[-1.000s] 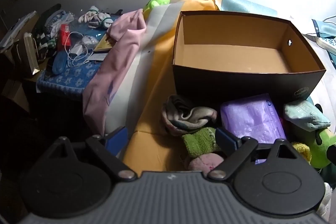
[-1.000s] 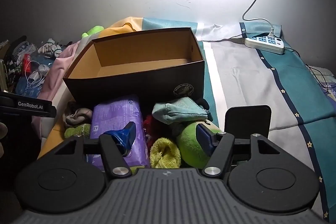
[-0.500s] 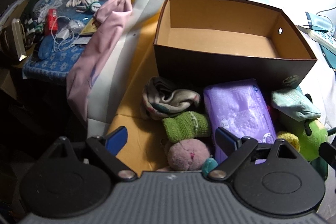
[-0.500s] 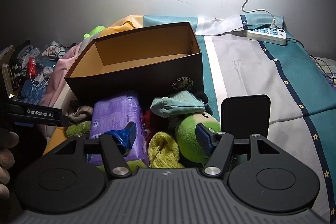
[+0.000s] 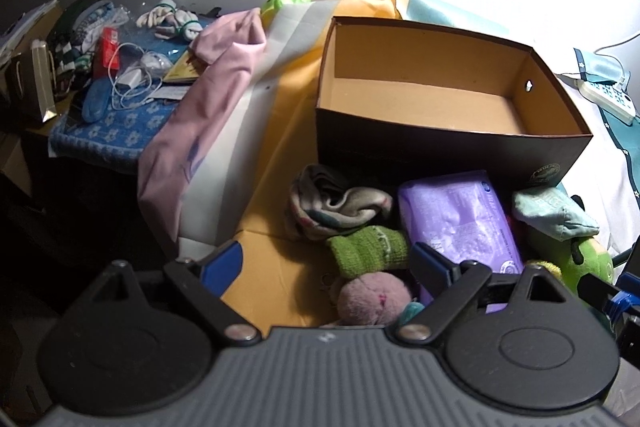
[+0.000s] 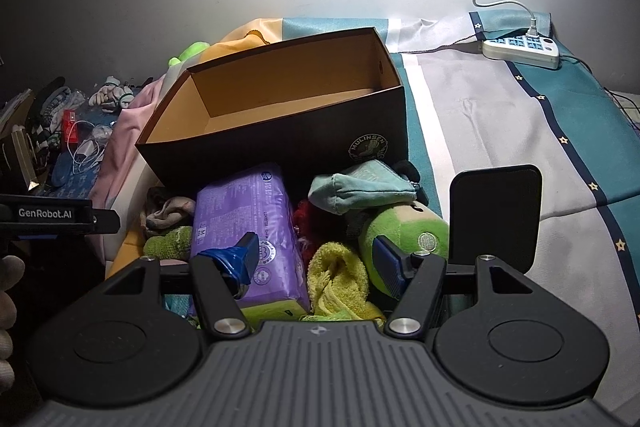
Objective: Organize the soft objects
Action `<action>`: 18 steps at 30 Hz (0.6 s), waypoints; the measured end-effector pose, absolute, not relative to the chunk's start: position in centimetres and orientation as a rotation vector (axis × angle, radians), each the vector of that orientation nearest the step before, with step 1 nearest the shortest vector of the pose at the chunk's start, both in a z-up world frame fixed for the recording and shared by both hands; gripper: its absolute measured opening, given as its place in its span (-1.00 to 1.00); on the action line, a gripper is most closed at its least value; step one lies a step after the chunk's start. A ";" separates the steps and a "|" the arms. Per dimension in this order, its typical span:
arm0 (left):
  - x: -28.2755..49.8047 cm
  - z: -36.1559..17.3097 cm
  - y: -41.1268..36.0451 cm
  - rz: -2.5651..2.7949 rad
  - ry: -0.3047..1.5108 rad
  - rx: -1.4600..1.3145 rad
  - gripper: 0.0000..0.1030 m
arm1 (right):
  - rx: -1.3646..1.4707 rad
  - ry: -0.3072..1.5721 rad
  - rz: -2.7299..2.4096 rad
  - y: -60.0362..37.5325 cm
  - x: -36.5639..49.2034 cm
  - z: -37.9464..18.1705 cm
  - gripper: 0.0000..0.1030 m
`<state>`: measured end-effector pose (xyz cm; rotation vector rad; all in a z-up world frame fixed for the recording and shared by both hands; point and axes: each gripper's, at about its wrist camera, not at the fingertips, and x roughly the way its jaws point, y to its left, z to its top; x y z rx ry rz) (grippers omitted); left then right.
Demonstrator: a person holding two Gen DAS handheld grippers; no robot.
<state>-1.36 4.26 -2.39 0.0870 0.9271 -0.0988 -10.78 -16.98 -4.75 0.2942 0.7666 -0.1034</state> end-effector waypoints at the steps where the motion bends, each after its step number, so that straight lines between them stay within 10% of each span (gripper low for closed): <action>1: -1.5 -2.4 4.6 -0.097 0.923 0.090 0.77 | 0.293 0.773 -0.102 -16.8 -10.8 -4.7 -0.08; 18: -2.0 -2.2 9.2 -0.090 0.924 0.094 0.77 | 0.309 0.794 -0.116 -14.6 -11.3 -4.7 -0.07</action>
